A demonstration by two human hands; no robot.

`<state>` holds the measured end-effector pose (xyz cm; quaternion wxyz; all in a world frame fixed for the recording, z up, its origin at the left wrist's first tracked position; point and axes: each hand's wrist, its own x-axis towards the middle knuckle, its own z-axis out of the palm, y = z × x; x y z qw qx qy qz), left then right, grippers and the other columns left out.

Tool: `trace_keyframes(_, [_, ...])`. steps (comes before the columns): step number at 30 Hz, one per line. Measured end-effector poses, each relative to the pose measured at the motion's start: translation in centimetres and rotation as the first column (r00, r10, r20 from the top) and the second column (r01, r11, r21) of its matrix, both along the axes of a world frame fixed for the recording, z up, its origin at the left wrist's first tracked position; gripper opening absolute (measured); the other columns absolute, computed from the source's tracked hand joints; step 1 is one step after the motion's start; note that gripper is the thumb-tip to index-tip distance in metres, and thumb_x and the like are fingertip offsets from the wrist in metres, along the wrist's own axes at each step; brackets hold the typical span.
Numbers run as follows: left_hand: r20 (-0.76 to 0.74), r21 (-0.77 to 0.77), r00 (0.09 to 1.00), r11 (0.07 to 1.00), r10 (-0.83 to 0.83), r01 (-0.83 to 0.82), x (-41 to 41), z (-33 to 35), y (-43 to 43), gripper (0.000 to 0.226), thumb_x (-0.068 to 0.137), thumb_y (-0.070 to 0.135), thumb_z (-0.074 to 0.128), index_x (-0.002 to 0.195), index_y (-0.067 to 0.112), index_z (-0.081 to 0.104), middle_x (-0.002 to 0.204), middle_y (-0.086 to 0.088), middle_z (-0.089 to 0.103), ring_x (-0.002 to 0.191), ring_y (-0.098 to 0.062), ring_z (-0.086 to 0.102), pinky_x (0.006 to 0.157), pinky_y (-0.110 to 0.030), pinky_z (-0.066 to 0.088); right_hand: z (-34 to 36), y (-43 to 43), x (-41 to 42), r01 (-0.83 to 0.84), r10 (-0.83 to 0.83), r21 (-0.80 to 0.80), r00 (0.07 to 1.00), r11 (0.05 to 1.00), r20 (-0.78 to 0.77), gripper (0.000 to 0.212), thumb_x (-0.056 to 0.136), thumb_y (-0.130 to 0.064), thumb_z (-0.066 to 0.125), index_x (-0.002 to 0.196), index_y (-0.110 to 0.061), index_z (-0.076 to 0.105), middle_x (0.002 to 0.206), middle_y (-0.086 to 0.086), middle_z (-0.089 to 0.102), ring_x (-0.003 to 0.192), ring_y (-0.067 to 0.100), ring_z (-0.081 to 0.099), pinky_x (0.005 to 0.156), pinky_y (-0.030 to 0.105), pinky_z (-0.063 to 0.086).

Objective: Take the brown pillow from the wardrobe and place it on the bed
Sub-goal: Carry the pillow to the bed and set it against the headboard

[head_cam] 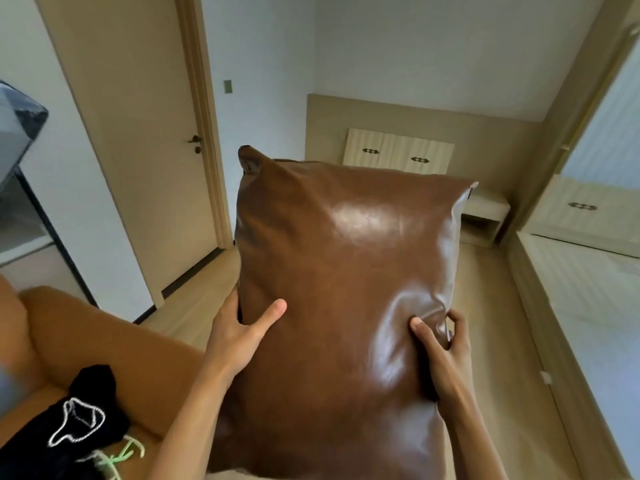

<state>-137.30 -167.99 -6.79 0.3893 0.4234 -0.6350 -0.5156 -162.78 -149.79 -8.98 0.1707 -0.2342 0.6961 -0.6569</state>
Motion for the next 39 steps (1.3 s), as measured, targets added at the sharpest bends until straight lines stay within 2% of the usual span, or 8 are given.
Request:
trace_keyframes(6, [-0.02, 0.012, 0.995, 0.995, 0.1, -0.1, -7.0, -0.5, -10.1, 0.115, 0.046, 0.094, 0.071, 0.146, 0.039, 0.053, 0.136, 0.011, 0.066, 0.124, -0.019, 0.064, 0.108, -0.05, 0.052, -0.2, -12.2, -7.7, -0.044, 0.044, -0.001, 0.999, 0.999, -0.018, 0.05, 0.068, -0.05, 0.086, 0.108, -0.054, 0.056, 0.111, -0.006, 0.073, 0.109, 0.016, 0.069, 0.104, 0.042, 0.051])
trace_keyframes(10, [-0.059, 0.029, 0.992, 0.994, 0.108, -0.106, -13.2, -2.0, -18.4, 0.104, 0.054, 0.083, 0.077, 0.145, 0.038, 0.055, 0.135, 0.011, 0.067, 0.123, -0.018, 0.064, 0.107, -0.05, 0.053, -1.4, -21.0, -13.9, -0.06, 0.06, -0.002, 0.998, 0.998, -0.011, 0.042, 0.085, -0.018, 0.084, 0.112, -0.04, 0.058, 0.12, 0.005, 0.071, 0.115, 0.024, 0.068, 0.105, 0.042, 0.05])
trace_keyframes(14, [-0.065, 0.061, 0.995, 0.995, 0.081, -0.077, -19.3, -2.5, -28.3, 0.097, 0.058, 0.075, 0.077, 0.145, 0.038, 0.055, 0.136, 0.01, 0.067, 0.124, -0.019, 0.064, 0.108, -0.051, 0.052, -1.4, -30.4, -19.5, -0.026, 0.025, -0.005, 0.999, 1.0, -0.047, 0.064, 0.067, -0.045, 0.085, 0.122, -0.028, 0.058, 0.121, 0.004, 0.071, 0.113, 0.018, 0.068, 0.097, 0.031, 0.051])
trace_keyframes(17, [-0.055, 0.055, 0.995, 0.995, 0.081, -0.078, -23.0, -2.4, -34.8, 0.094, 0.057, 0.074, 0.078, 0.141, 0.037, 0.058, 0.13, 0.011, 0.07, 0.118, -0.016, 0.067, 0.104, -0.047, 0.055, -1.3, -36.7, -23.5, -0.032, 0.031, -0.005, 0.998, 0.999, -0.045, 0.081, 0.057, -0.06, 0.079, 0.128, -0.027, 0.056, 0.122, 0.003, 0.072, 0.115, 0.02, 0.068, 0.107, 0.042, 0.05])
trace_keyframes(22, [0.006, 0.023, 0.995, 0.995, 0.096, -0.096, -26.2, -1.3, -45.4, 0.084, 0.049, 0.085, 0.076, 0.124, 0.05, 0.062, 0.115, 0.024, 0.071, 0.103, -0.001, 0.067, 0.082, -0.021, 0.053, -1.5, -48.5, -28.5, -0.084, 0.084, 0.001, 0.996, 0.996, 0.001, 0.07, 0.06, -0.06, 0.082, 0.121, -0.037, 0.056, 0.119, -0.002, 0.074, 0.109, 0.014, 0.071, 0.101, 0.042, 0.054])
trace_keyframes(29, [0.051, -0.025, 0.969, 0.97, 0.242, -0.241, -27.6, -1.8, -62.3, 0.09, 0.045, 0.091, 0.075, 0.123, 0.046, 0.066, 0.11, 0.025, 0.075, 0.104, -0.004, 0.071, 0.096, -0.035, 0.057, -3.2, -70.1, -32.3, -0.231, 0.232, -0.067, 0.973, 0.971, 0.009, 0.06, 0.064, -0.057, 0.083, 0.116, -0.044, 0.057, 0.118, 0.0, 0.072, 0.1, 0.011, 0.074, 0.092, 0.038, 0.057])
trace_keyframes(35, [0.064, -0.064, 0.93, 0.932, 0.361, -0.357, -26.1, -0.3, -74.8, 0.047, 0.061, 0.07, 0.084, 0.105, 0.061, 0.069, 0.107, 0.034, 0.074, 0.096, 0.012, 0.069, 0.068, -0.005, 0.053, -3.6, -88.2, -32.3, -0.365, 0.368, -0.113, 0.93, 0.924, 0.011, 0.073, 0.061, -0.057, 0.081, 0.125, -0.03, 0.056, 0.118, 0.005, 0.071, 0.105, 0.022, 0.071, 0.098, 0.043, 0.056])
trace_keyframes(39, [0.06, -0.077, 0.904, 0.905, 0.424, -0.419, -24.2, 0.4, -82.3, 0.052, 0.063, 0.067, 0.084, 0.112, 0.056, 0.068, 0.109, 0.033, 0.074, 0.096, 0.012, 0.069, 0.067, -0.004, 0.053, -3.8, -97.9, -30.6, -0.446, 0.455, -0.13, 0.89, 0.885, 0.042, 0.078, 0.061, -0.057, 0.08, 0.129, -0.03, 0.053, 0.119, -0.001, 0.07, 0.098, 0.003, 0.069, 0.083, 0.017, 0.053])
